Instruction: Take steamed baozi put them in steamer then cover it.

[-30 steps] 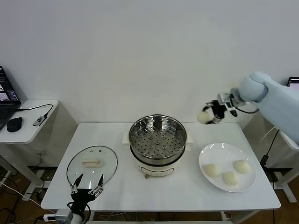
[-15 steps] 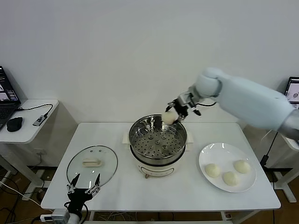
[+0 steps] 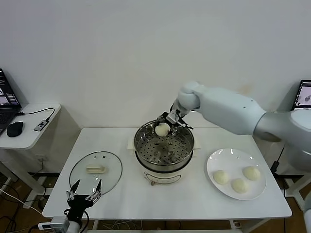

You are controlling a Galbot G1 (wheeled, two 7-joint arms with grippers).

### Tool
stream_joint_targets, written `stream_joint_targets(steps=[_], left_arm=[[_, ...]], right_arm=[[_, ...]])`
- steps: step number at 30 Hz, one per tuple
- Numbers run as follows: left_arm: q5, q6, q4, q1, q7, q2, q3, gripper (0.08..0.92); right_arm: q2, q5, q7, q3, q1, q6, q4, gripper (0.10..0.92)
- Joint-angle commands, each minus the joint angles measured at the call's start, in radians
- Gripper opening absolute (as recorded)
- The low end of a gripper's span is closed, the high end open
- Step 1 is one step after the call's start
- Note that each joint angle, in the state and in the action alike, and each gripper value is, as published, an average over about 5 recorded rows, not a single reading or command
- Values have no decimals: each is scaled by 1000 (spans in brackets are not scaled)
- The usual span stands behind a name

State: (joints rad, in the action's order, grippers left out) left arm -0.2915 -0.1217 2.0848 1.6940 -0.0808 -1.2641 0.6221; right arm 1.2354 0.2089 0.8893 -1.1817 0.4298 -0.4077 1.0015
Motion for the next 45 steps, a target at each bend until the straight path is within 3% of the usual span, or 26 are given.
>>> stream_joint_targets(steps=[1,12,17,20,24,29,34,38,45], left_arm=[[-2,0,0,0,0,1,0,823],[-2,-1,-3,-4,1,0,-1,823],[-1,-3,-6,-9,1,-2,-4,823],[-1,-4,-7,-10,0,-2,-4,823],[-1,-5,-4,-9,0,-1,-3,823],[-1,-8,10,-4,0,4,-1,823],[-1,-11,25,2,0,12,2,823],[-1,-14,40,4,-4,13,-1,823],[0,-20,53,10,-8,21,-5,823]], right_arm=[[53,184,-41,22,-45,-137,-88,620],[82,295,-73,65,-78,-211,-163,636],[73,277,-81,67,-71,-221,-157,750],[51,192,-72,46,-38,-199,-120,806],[-17,-30,-26,-32,54,-95,-1,821],[-165,-328,37,-132,203,172,226,823],[-343,-490,43,-218,318,435,415,823],[-471,-540,47,-266,380,542,537,823],[-688,-449,76,-305,415,635,628,823]])
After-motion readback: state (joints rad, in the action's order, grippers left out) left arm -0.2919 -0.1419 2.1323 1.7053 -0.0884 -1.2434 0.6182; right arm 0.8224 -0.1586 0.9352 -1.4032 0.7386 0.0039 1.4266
